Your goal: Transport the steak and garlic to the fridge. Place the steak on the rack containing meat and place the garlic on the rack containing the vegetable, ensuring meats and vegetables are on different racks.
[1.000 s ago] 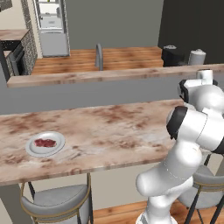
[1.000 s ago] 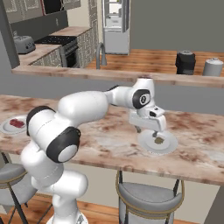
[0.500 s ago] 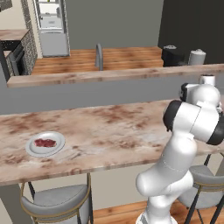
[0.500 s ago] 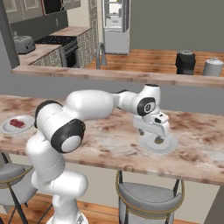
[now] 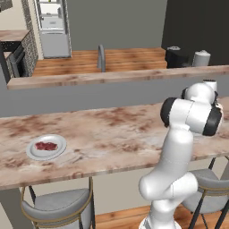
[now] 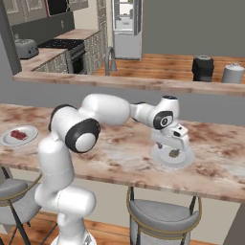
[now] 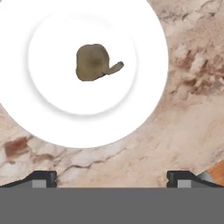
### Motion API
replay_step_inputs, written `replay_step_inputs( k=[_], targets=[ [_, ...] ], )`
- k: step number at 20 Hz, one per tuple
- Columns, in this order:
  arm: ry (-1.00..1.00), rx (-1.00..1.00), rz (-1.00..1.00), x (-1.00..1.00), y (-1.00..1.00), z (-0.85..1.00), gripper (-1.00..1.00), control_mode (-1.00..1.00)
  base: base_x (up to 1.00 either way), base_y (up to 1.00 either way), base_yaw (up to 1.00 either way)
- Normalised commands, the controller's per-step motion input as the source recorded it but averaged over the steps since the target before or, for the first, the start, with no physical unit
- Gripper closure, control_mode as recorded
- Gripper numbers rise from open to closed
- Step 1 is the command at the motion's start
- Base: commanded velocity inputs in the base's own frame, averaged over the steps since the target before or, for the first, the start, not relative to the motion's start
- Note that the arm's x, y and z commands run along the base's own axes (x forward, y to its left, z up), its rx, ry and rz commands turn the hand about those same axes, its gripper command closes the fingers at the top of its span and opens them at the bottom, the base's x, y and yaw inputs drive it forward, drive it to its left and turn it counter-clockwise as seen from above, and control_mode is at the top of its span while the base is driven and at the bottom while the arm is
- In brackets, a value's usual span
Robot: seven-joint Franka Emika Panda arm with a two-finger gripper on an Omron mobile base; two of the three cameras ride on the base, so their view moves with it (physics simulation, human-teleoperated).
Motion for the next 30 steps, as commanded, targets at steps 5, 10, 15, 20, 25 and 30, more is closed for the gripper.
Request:
replay_step_inputs(
  k=[5,10,15,20,25,30],
  targets=[
    [0.00,0.00,0.00,0.43,-0.09,-0.18,-1.00,-1.00,0.00,0.00,0.00],
    [0.00,0.00,0.00,0.36,0.00,-0.21,-1.00,-1.00,0.00,0.00,0.00],
    [0.00,0.00,0.00,0.18,-0.04,-0.25,-1.00,-1.00,0.00,0.00,0.00],
    [0.00,0.00,0.00,0.00,-0.03,-0.32,-1.00,-1.00,0.00,0.00,0.00],
    [-0.01,0.00,-0.02,0.00,-0.01,-0.28,-1.00,-1.00,0.00,0.00,0.00],
    [-0.09,0.00,-0.01,0.00,-0.01,-0.17,-1.00,-1.00,0.00,0.00,0.00]
  ],
)
